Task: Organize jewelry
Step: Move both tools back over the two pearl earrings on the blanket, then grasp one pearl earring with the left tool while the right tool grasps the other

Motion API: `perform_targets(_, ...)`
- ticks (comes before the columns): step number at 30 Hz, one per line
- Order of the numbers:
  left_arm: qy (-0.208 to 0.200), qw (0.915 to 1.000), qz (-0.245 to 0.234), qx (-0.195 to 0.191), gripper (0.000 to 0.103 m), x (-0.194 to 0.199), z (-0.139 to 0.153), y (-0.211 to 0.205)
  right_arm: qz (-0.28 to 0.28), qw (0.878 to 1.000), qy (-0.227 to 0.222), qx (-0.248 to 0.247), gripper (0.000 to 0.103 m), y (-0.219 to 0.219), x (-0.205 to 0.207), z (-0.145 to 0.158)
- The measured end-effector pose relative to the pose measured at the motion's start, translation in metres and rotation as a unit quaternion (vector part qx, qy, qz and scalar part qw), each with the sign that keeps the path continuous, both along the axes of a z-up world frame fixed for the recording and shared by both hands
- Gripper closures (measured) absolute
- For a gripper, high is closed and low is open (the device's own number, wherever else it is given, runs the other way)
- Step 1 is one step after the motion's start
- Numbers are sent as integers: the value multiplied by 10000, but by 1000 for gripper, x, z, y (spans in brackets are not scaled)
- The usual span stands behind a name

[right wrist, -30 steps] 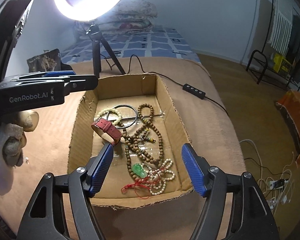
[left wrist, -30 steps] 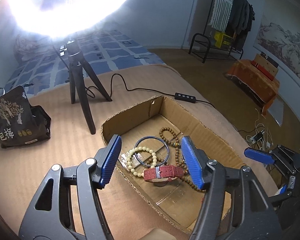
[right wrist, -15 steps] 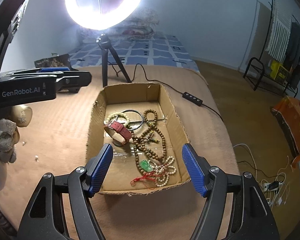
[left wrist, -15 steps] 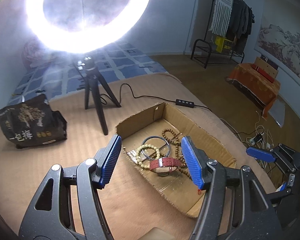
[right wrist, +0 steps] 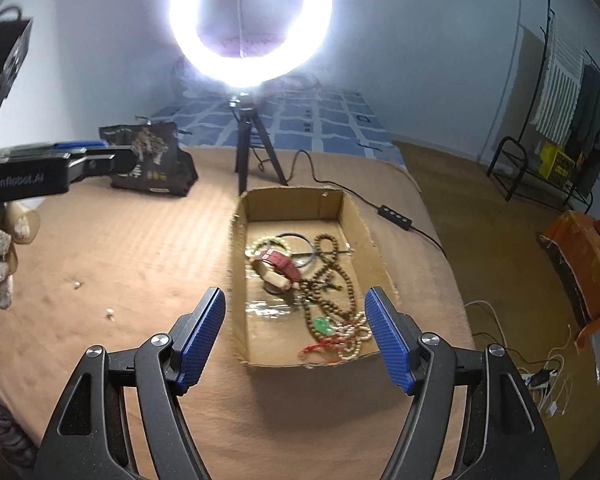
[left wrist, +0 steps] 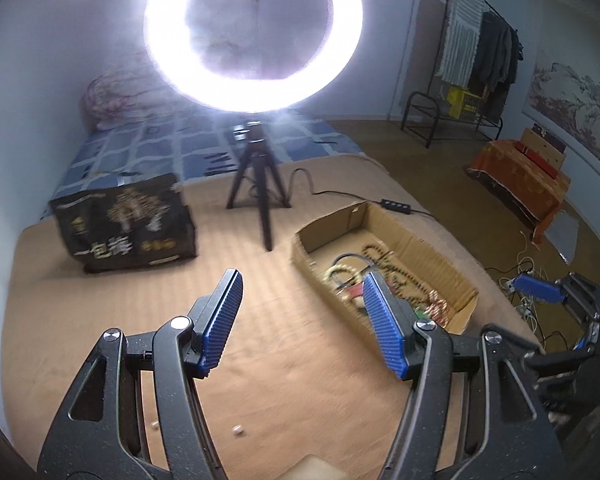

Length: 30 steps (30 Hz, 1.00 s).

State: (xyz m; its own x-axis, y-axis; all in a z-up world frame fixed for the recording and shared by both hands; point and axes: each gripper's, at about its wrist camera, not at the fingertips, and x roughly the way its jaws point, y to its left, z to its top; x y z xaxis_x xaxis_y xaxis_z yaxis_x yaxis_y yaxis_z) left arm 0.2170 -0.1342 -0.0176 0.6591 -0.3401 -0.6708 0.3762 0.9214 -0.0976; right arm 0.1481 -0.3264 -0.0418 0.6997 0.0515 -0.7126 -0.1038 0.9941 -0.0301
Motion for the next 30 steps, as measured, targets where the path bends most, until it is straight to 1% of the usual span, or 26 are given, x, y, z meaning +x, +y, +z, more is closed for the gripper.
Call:
perform_targets(1,8,10000,35,1,39,-3,0,8,26,10000,-18,31,26,4,-1,1)
perform_targets(3,25,9999,134,-10,39,-8,0,27,98,9999,-67,72,23,15,-3,3)
perform_targets(8,187,9988,452,46,39,-17,-12,83,375,9992,61,147,23,44,-3,-2)
perform_targets(12,400,9967,707,-69,39,-22,-29,129,667,9972,89,328,23,70,-1,-10)
perform_targets(15,573,9946,852,-169,39,-23,-43,155,946,9947,-71,397,23,95,-1,-20)
perform_targets(18,735,9930,893,-224,39,-24,-58,174,1195,9918,58,447,23,115,1,-30)
perform_targets(19,811,9924,888,-243,41,-25,-64,178,1299,9904,148,440,23,125,3,-36)
perform_targets(20,920,9915,880,-258,47,-24,-70,182,1361,9896,190,417,23,131,4,-39)
perform_targets(23,1227,9883,848,-305,57,-21,-90,187,1538,9872,329,274,23,152,7,-52)
perform_targets(25,1385,9872,761,-232,63,-19,-104,186,1639,9851,471,245,23,162,11,-61)
perform_targets(27,1441,9874,646,-105,65,-21,-114,183,1734,9827,594,262,23,170,15,-69)
perform_targets(28,1457,9876,588,-59,67,-20,-118,182,1782,9815,638,274,25,173,17,-72)
perform_targets(29,1482,9875,529,-13,71,-20,-122,180,1827,9805,670,278,26,175,19,-75)
perform_targets(30,1520,9872,471,51,73,-21,-127,178,1879,9791,733,273,31,178,21,-79)
